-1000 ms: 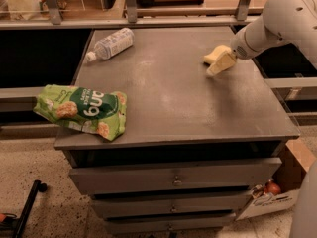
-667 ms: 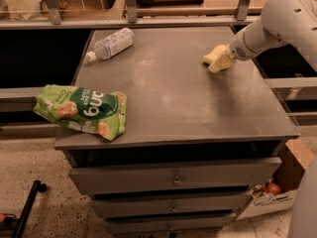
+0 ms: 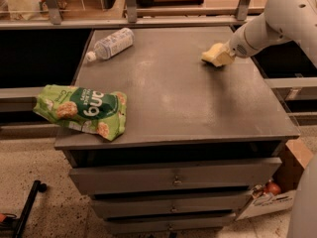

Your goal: Move sponge near green rice chip bag

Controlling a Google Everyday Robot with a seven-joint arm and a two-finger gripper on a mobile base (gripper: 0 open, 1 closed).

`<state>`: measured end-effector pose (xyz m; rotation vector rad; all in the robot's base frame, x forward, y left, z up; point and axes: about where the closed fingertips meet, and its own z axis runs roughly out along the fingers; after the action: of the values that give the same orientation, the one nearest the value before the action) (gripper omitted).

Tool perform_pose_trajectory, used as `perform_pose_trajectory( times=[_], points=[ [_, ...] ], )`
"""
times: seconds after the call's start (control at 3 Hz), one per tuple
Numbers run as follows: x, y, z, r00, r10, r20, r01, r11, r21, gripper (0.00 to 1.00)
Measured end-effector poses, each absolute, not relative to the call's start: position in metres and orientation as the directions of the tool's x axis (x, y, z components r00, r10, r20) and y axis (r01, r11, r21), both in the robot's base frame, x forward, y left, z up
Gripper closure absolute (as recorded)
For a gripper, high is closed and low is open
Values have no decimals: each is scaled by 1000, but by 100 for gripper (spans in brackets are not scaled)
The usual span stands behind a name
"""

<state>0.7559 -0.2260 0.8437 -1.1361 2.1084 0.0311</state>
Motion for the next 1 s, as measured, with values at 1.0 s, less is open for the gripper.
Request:
perform_pose_trajectory(
  times=[1.0],
  points=[
    [679,-181,913,-64,-706,-706,-864,393,-314,100]
  ],
)
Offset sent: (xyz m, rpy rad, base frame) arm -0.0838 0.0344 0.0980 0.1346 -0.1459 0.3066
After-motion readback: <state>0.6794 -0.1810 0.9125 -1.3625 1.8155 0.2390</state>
